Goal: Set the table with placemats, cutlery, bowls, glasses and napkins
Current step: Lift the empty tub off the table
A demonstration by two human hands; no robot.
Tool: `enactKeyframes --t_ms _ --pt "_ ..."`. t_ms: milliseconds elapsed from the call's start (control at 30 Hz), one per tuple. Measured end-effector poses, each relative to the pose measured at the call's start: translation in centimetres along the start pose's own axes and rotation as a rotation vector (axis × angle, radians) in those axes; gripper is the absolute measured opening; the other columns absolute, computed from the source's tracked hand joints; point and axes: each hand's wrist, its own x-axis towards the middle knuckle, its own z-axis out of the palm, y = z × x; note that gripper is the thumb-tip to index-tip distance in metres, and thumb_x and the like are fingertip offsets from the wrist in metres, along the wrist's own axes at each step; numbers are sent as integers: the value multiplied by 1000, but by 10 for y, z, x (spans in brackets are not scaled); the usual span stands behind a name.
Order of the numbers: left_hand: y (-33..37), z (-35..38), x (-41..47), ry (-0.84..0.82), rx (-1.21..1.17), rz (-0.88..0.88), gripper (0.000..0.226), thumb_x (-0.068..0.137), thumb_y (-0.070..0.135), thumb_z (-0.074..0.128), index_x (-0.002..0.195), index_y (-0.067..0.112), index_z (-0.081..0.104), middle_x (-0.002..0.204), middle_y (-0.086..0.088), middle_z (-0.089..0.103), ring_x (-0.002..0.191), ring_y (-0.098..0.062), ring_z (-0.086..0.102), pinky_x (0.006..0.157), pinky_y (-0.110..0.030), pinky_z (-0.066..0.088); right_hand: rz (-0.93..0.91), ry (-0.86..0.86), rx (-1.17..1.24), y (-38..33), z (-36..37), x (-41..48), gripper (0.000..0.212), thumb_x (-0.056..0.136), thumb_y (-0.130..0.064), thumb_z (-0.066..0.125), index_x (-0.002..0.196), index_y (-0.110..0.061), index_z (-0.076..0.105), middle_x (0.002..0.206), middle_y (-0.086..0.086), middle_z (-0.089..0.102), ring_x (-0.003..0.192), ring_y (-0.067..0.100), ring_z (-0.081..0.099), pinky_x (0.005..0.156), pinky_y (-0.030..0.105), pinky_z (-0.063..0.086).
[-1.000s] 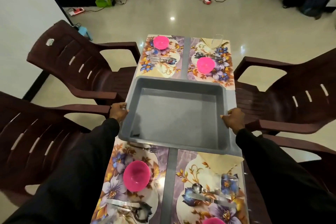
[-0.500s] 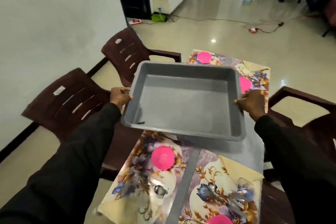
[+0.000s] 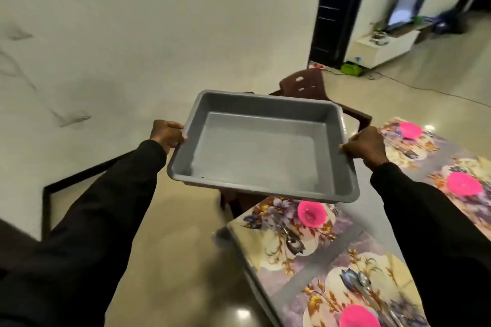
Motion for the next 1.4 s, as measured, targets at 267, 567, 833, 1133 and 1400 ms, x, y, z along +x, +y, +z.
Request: enactKeyframes --t_ms 267,567,833,1133,1400 --pt "-110 -175 -139 356 -177 -157 31 86 -22 59 83 9 64 84 -10 64 95 -31 61 75 -37 51 -248 -308 -60 -93 110 -92 12 71 -9 80 67 -1 72 66 17 70 58 27 67 55 37 57" --pt "-239 -262 -345 827 -369 -313 37 84 -24 58 115 -8 69 73 -1 75 57 -9 68 51 -18 56 -656 -703 -160 -161 241 -192 30 75 -20 83 53 -6 69 51 8 65 61 33 68 61 44 53" --pt "-295 -209 -528 1262 -542 -420 31 86 -22 59 111 -8 71 77 -2 72 56 -3 66 55 -17 57 -950 -1052 -159 -194 297 -311 22 80 -4 80 60 -7 71 53 5 64 54 24 60 56 31 45" --pt "-344 -78 -715 1750 -744 -573 41 79 -28 57 88 8 75 64 8 73 65 -14 68 57 -21 58 -1356 -1318 -230 -152 353 -456 28 76 -4 85 60 -21 68 66 15 70 59 23 62 62 21 39" --pt "-446 44 -865 2005 -717 -786 3 62 15 77 64 17 76 67 9 69 78 -12 57 74 -28 46 -1502 -1519 -307 -44 400 -636 13 67 1 89 71 -6 79 75 18 75 78 37 73 72 19 50"
